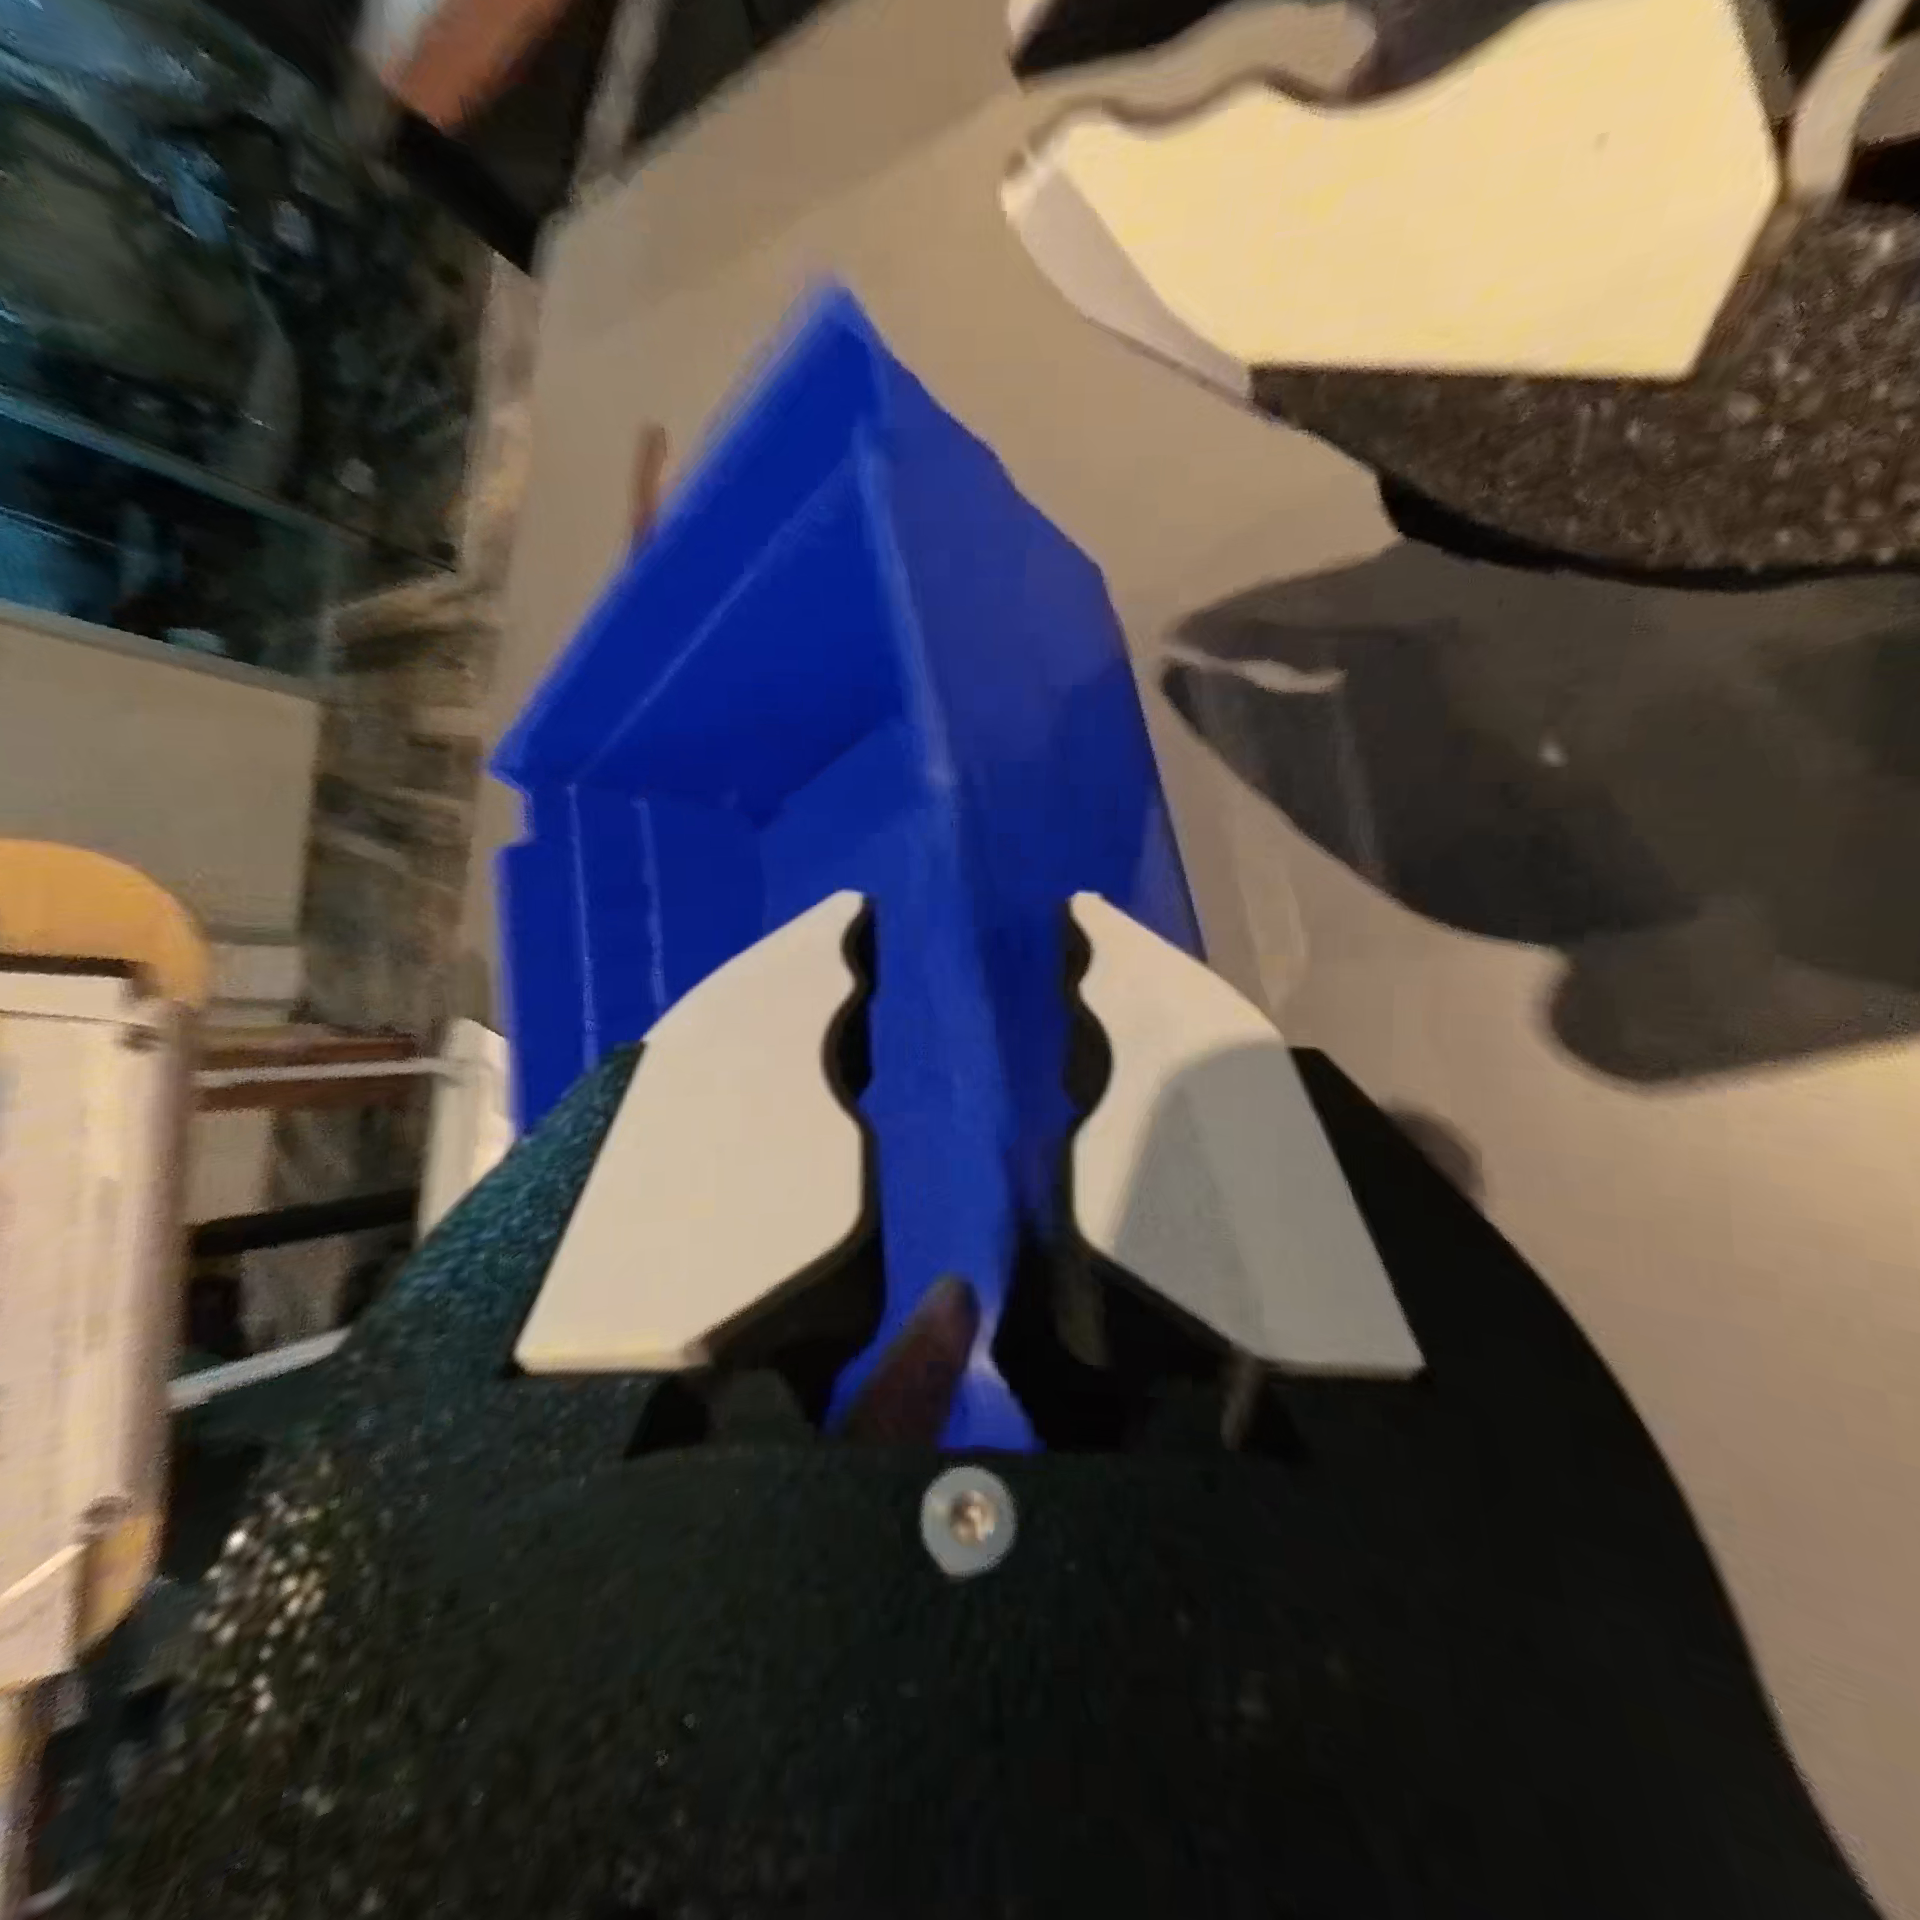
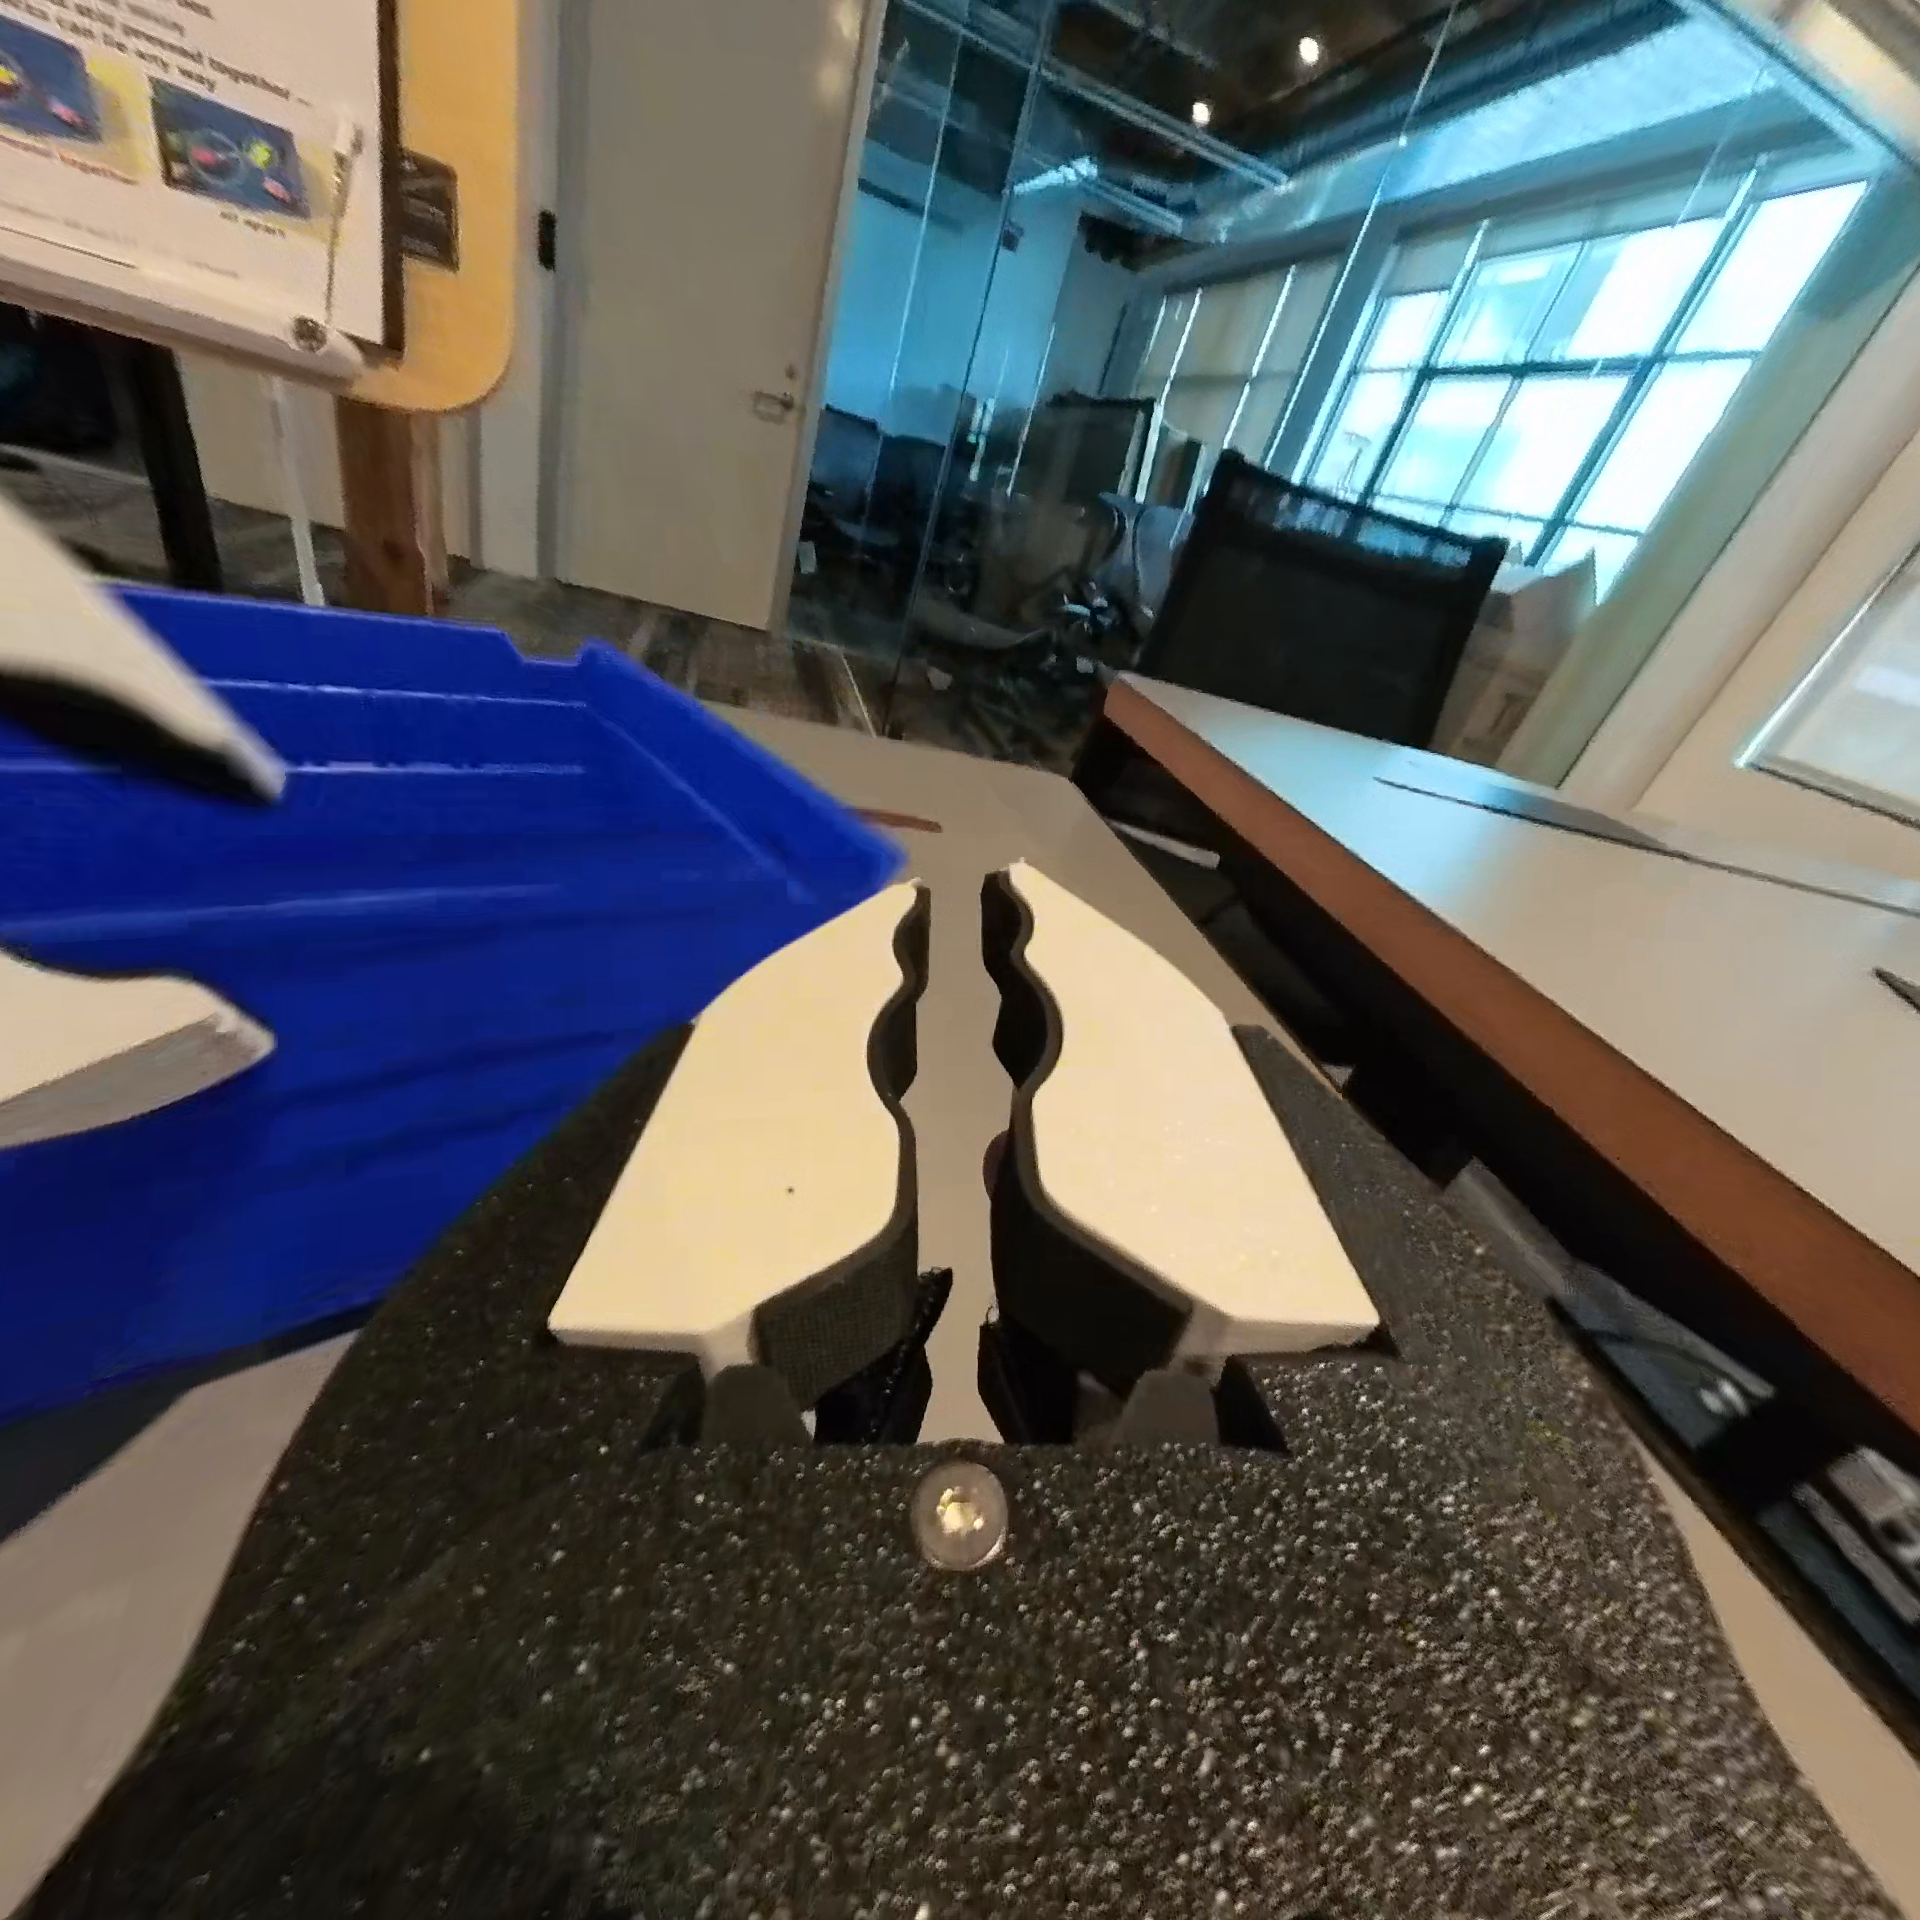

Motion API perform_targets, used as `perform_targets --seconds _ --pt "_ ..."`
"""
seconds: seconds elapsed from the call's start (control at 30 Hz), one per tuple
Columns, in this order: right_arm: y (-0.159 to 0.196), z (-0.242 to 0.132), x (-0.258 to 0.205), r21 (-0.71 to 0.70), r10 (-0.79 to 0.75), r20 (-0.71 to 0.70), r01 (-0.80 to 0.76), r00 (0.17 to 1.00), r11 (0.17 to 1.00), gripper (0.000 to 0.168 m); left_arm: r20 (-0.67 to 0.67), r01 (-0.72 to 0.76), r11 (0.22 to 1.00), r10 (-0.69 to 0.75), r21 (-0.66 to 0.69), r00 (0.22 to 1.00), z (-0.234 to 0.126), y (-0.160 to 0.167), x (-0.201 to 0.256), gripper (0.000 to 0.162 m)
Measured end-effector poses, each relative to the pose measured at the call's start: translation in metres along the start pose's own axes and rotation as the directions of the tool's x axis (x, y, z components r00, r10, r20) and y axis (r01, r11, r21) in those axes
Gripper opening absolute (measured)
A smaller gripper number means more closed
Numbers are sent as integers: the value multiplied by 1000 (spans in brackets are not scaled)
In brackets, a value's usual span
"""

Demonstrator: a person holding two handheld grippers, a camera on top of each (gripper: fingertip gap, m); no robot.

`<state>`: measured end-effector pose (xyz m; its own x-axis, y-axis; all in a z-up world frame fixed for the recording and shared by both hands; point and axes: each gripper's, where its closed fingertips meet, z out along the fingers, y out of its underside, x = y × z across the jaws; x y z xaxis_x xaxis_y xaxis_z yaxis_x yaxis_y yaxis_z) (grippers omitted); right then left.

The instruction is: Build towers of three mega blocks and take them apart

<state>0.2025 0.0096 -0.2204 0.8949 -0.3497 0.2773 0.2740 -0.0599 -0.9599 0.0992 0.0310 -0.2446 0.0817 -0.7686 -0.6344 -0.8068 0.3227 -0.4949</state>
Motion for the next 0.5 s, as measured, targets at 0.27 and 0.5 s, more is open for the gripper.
perform_targets --seconds 0.27,0.5 --pt "3 -5 1 74 70 40 -73 997 995 10 249 237 946 -290 221 924 -63 34 -97 31" --pt "0 -8 -10 86 127 101 -135 987 987 10 377 592 806 -544 -14 750 -66 215 -175 0"
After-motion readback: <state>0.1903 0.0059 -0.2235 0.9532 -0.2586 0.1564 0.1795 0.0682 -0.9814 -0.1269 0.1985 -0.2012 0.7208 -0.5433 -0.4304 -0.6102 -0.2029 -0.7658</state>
